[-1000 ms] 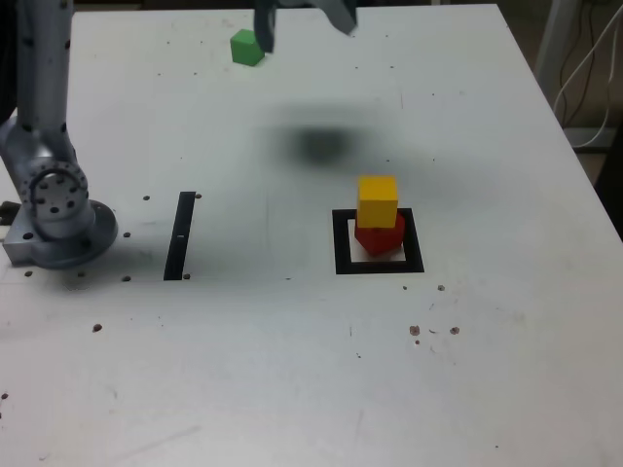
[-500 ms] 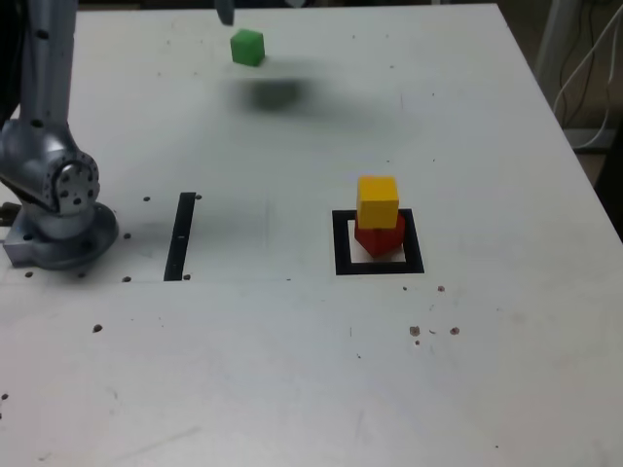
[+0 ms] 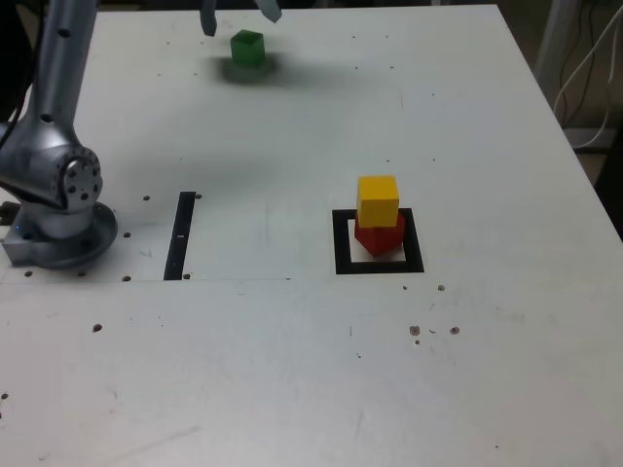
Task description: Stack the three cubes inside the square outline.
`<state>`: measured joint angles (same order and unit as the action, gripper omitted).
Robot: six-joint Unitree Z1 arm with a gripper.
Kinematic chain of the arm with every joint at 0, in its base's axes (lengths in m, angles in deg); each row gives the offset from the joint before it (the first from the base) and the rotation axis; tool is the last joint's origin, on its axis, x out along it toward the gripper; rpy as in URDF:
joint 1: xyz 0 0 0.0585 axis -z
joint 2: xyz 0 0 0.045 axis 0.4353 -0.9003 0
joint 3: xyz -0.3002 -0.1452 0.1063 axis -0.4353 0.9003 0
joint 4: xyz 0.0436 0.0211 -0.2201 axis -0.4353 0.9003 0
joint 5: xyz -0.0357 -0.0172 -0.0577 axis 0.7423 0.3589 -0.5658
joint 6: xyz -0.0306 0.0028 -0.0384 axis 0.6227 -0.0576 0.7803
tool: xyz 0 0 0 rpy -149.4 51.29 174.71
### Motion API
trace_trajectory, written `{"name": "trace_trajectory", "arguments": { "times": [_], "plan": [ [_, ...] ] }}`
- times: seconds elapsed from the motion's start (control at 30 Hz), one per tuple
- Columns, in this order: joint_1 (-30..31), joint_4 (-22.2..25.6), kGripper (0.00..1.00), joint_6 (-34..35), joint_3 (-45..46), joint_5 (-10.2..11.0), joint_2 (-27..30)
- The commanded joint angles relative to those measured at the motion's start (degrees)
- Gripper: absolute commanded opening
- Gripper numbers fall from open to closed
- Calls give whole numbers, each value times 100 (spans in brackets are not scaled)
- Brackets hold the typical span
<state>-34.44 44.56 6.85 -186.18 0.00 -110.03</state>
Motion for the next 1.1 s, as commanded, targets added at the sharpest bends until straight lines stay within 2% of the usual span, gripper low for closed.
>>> {"name": "trace_trajectory", "arguments": {
  "times": [0.0, 0.2, 0.6, 0.9, 1.07],
  "plan": [
    [-52, 5, 98, -20, -102, 13, -47],
    [-110, 21, 95, -77, -163, 6, -208],
    [-103, -18, 89, -226, -266, -275, -450],
    [-73, 121, 75, -227, -463, -430, -717],
    [-35, 131, 60, -205, -507, -426, -759]
  ]
}}
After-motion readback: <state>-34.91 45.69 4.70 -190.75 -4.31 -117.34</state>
